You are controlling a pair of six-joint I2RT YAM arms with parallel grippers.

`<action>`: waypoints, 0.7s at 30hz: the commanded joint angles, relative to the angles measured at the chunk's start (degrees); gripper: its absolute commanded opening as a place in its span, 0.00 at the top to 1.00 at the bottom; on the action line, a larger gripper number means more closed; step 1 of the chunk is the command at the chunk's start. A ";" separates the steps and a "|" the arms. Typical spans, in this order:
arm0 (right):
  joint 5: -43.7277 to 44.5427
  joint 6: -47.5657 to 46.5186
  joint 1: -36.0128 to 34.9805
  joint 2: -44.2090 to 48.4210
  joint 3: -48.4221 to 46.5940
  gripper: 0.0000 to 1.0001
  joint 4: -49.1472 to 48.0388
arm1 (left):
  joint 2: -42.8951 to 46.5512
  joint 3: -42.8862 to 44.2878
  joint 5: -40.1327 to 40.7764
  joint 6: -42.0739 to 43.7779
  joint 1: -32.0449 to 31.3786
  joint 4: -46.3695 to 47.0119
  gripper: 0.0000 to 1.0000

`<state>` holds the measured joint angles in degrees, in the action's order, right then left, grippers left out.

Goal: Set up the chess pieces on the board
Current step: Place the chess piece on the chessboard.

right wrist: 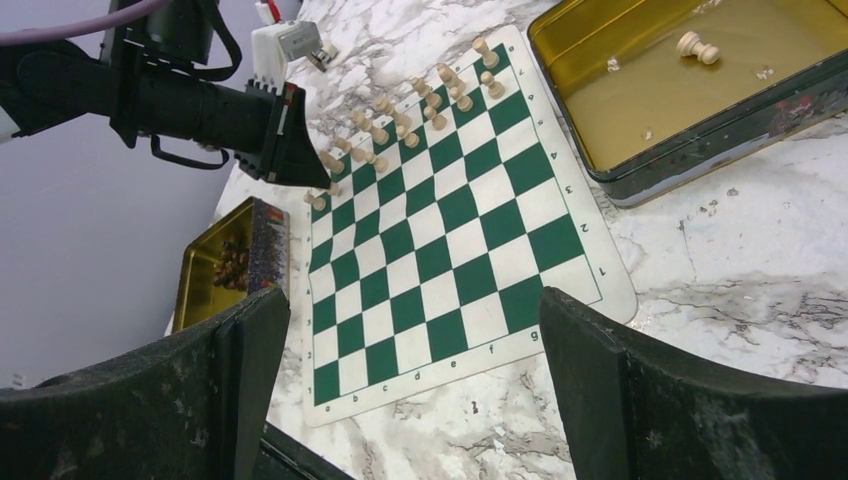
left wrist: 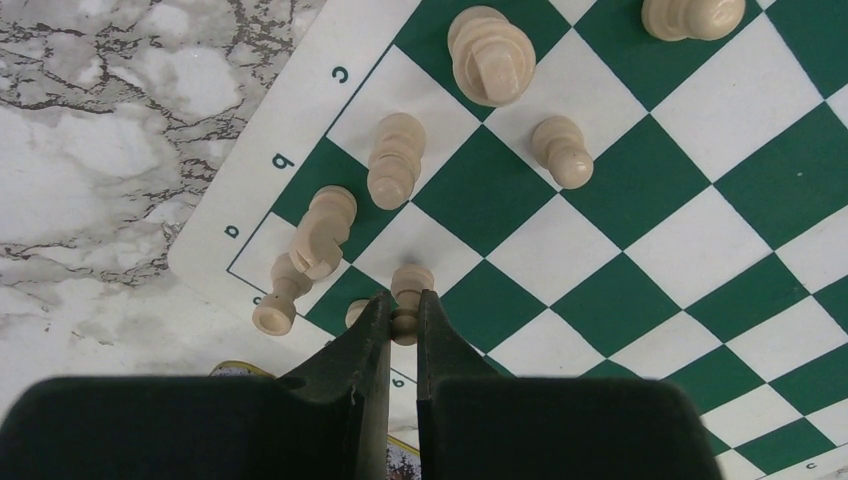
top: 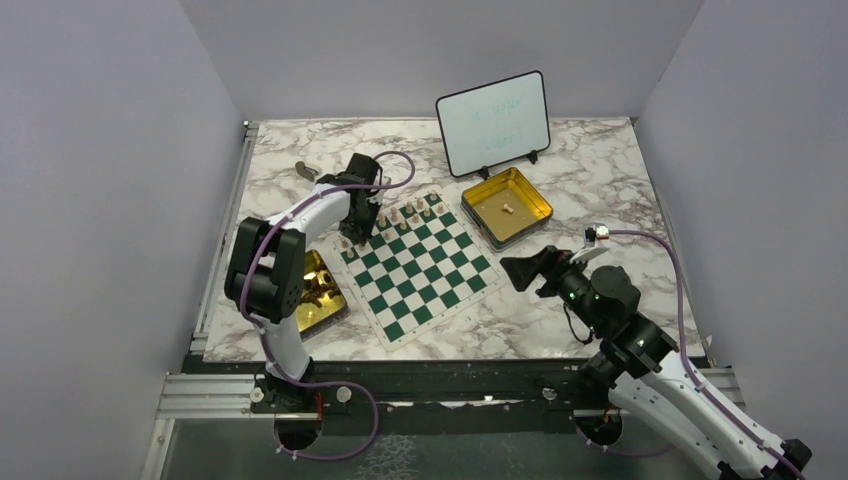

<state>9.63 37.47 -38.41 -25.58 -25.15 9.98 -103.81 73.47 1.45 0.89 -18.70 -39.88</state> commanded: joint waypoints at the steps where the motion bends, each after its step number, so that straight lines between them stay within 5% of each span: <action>1: 1.57 -0.12 0.08 0.70 -1.00 0.00 0.02 | -1.69 -0.17 -1.37 -0.45 0.33 0.41 1.00; 21: 1.49 0.44 0.09 0.40 -0.39 0.00 -0.04 | -2.54 0.44 -3.85 -0.65 0.28 0.37 0.93</action>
<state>9.82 37.52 -38.41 -25.12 -25.15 10.00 -105.58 73.47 0.21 0.47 -18.68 -39.90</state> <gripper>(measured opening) 0.998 0.110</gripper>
